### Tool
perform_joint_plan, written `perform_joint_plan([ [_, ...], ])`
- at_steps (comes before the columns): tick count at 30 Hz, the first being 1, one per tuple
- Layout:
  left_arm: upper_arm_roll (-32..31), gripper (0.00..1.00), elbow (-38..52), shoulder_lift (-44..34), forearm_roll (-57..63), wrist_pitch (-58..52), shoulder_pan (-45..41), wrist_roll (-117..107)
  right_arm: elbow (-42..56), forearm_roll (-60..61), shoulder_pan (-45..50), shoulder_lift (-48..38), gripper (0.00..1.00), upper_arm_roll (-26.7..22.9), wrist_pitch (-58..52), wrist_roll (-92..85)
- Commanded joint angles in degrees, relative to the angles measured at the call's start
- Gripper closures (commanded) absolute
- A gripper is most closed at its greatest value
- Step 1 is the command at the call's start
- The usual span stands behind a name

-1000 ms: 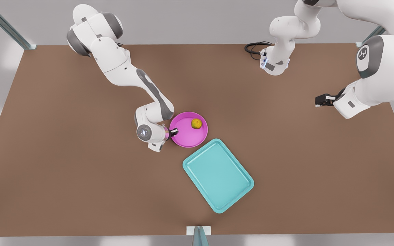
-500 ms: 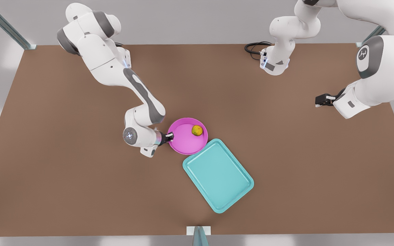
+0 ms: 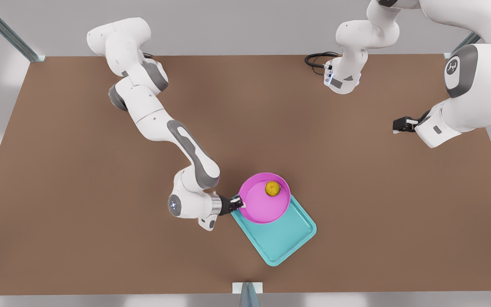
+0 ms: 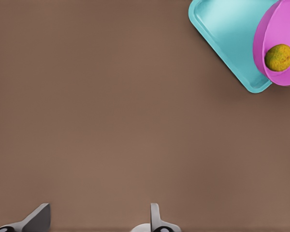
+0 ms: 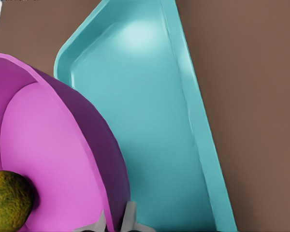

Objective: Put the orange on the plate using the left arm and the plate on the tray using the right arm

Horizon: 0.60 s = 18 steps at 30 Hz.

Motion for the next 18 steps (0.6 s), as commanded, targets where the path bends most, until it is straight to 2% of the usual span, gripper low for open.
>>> perform_joint_plan([
  [1, 0.05, 0.0, 0.04, -0.05, 0.03, -0.02, 0.05, 0.32, 2.08, -0.23, 0.1, 1.55, 0.79, -0.02, -0.52, -0.66],
  [3, 0.05, 0.0, 0.04, -0.05, 0.03, -0.02, -0.03, 0.32, 2.08, -0.23, 0.1, 1.73, 0.79, -0.28, -0.43, -0.84],
  [4, 0.05, 0.0, -0.05, -0.05, 0.03, -0.02, 0.05, 0.32, 2.08, -0.23, 0.1, 1.73, 0.21, -0.28, -0.43, -0.66],
  [5, -0.04, 0.0, 0.04, -0.05, 0.03, -0.02, 0.05, 0.32, 2.08, -0.23, 0.1, 1.64, 0.0, -0.28, -0.43, -0.84],
  [10, -0.04, 0.0, 0.04, -0.05, 0.03, -0.02, 0.05, 0.32, 3.13, -0.41, -0.08, 0.5, 0.0, -0.46, -0.95, -0.57],
  [11, -0.04, 0.0, 0.04, -0.05, 0.03, -0.02, 0.05, 0.23, 3.4, -2.16, -0.34, -2.57, 0.0, -4.23, -7.0, -0.57],
  [12, -0.04, 0.0, 0.04, -0.05, 0.03, -0.02, 0.05, 0.23, 2.79, -6.29, -0.43, -10.21, 0.0, -9.77, -19.74, -0.75],
  [13, 0.05, 0.0, 0.04, -0.05, 0.03, -0.11, 0.05, -0.03, 1.29, -12.35, -2.01, -15.41, 0.0, -12.94, -33.36, -2.67],
  [14, 0.05, 0.0, 0.04, -0.05, 0.03, -0.11, 0.05, 0.05, 1.2, -24.64, -2.27, -18.13, 0.0, -14.17, -42.69, -6.19],
  [15, -0.04, 0.0, 0.04, -0.05, -0.06, -0.02, 0.05, 0.05, 1.11, -34.5, -3.59, -24.8, 0.0, -14.52, -50.87, -6.55],
  [17, -0.04, 0.0, 0.04, 0.03, 0.03, -0.02, 0.05, 0.05, 1.11, -40.13, -4.47, -37.38, 0.0, -20.06, -63.36, -6.37],
  [18, -0.04, 0.0, 0.04, 0.03, 0.03, -0.02, 0.05, 0.05, 1.2, -39.43, -4.56, -40.19, 0.0, -20.23, -65.99, -5.06],
])
